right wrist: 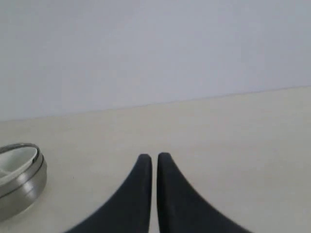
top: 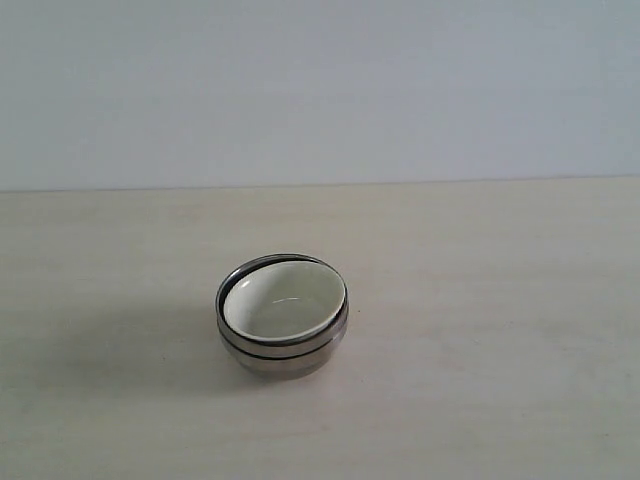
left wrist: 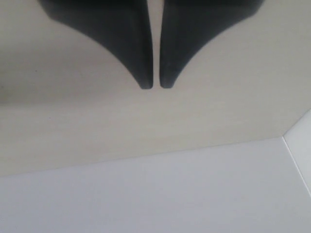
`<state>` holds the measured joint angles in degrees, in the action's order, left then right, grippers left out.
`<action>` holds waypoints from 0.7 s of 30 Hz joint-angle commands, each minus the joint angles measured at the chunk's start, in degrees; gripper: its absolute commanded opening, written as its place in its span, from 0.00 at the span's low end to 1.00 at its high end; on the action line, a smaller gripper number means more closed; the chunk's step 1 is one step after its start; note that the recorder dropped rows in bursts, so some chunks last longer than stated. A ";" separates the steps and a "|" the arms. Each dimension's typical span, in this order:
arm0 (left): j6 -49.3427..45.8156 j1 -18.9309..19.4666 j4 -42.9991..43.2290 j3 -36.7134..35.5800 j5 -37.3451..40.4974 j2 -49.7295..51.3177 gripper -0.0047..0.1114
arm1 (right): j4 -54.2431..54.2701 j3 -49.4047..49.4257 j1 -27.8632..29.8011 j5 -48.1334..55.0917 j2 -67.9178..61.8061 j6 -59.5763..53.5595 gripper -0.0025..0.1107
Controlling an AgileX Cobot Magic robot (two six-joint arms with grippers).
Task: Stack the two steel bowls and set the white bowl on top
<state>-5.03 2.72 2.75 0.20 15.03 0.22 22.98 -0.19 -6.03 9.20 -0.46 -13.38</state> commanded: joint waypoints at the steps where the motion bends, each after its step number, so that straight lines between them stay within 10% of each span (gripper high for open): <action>1: 0.56 0.01 -0.39 -0.20 -0.42 -0.22 0.07 | -1.89 0.19 0.31 6.92 -0.37 -3.80 0.02; 21: 0.56 0.01 -0.39 -0.20 -0.42 -0.22 0.07 | -24.12 0.19 0.31 9.95 -0.26 21.99 0.02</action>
<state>-5.03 2.72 2.75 0.20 15.03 0.22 1.96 -0.02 -5.92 19.84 -0.58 5.12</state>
